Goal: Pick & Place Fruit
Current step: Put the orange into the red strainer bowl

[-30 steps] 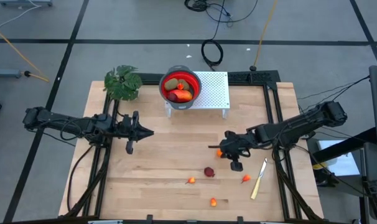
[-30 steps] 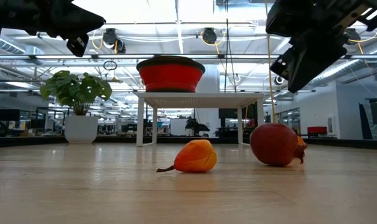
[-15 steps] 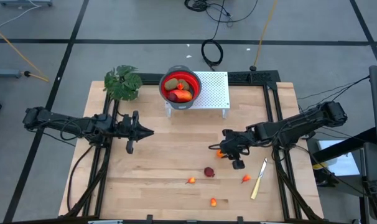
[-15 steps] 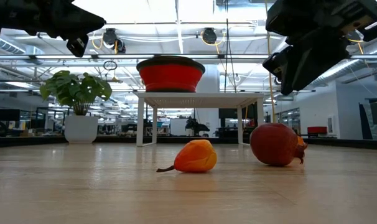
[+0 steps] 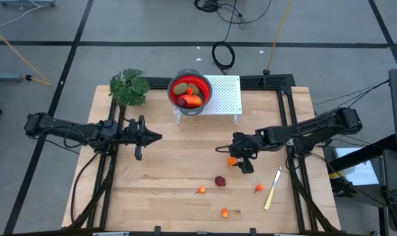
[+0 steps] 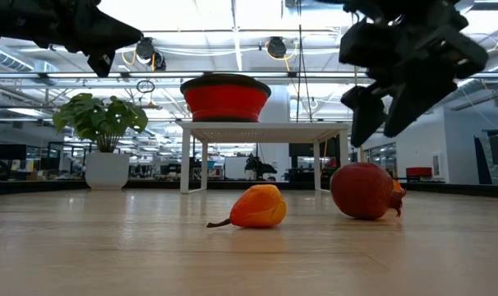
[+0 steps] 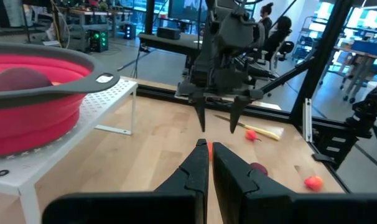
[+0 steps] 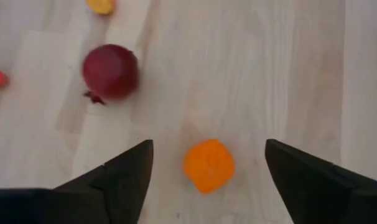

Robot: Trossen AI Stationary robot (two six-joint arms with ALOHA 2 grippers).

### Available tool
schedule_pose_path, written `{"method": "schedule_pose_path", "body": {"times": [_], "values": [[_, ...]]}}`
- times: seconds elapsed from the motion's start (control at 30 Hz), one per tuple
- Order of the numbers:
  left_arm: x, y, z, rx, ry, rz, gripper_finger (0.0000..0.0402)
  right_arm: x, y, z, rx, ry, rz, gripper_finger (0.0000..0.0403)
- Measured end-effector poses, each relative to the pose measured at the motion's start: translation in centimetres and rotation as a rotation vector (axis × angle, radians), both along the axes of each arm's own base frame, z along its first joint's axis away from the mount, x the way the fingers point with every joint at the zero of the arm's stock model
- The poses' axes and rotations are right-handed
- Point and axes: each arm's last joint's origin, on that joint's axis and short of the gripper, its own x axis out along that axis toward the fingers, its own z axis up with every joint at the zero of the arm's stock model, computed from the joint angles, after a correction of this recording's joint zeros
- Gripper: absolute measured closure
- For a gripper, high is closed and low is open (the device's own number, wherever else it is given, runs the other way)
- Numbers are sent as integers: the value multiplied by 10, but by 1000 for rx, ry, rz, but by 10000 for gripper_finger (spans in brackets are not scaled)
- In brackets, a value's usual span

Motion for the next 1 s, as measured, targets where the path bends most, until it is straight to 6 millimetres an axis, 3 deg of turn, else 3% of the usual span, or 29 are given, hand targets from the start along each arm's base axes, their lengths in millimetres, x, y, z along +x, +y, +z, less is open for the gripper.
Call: {"method": "schedule_pose_path", "body": {"times": [0.17, 0.5, 1.0], "values": [[0, 0, 0, -7, -1, 2, 382, 6, -5, -12, -31, 37, 20, 82], [0, 0, 0, -17, 0, 3, 382, 15, -7, -37, -49, 121, 40, 81], [0, 0, -2, -22, 24, 4, 382, 11, -7, -56, -30, 115, 5, 104]]}}
